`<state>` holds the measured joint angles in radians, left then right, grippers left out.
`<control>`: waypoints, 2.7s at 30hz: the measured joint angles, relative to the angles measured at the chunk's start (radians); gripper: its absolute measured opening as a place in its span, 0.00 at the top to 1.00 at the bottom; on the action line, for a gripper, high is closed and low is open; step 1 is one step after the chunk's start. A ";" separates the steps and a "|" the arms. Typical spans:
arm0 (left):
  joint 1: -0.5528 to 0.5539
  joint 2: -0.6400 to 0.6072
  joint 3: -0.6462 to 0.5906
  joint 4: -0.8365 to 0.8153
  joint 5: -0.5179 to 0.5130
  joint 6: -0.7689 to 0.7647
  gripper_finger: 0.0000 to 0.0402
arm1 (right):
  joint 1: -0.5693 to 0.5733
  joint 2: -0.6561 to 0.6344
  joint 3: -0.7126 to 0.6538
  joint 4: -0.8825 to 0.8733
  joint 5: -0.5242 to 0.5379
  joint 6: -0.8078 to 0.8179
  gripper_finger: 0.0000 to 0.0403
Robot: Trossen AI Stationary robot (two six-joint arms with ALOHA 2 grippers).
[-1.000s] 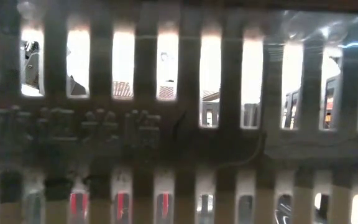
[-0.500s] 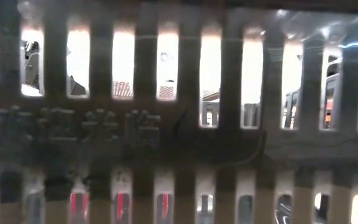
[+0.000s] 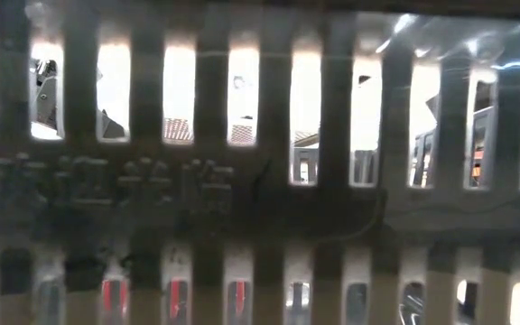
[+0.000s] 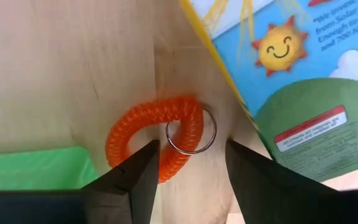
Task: Pick & Place Office Desk Supplies
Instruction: Put the orange spring keychain into the red bin, then put the green spring keychain into the red bin
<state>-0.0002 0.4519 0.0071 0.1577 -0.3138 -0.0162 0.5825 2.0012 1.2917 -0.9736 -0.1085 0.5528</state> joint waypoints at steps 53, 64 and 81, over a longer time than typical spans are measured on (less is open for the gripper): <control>0.000 0.000 0.000 -0.011 0.000 -0.004 0.35 | -0.304 -0.020 0.177 0.673 0.238 -0.799 0.96; 0.000 0.000 0.000 -0.022 0.000 -0.013 0.35 | -0.286 -0.020 0.107 0.730 0.187 -0.792 0.63; 0.000 0.000 0.000 -0.027 0.000 -0.021 0.35 | -0.153 -0.020 0.109 0.627 0.546 -0.742 0.53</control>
<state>-0.0004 0.4517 0.0071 0.1303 -0.3141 -0.0372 0.4295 1.9816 1.4010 -0.3462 0.4380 -0.1887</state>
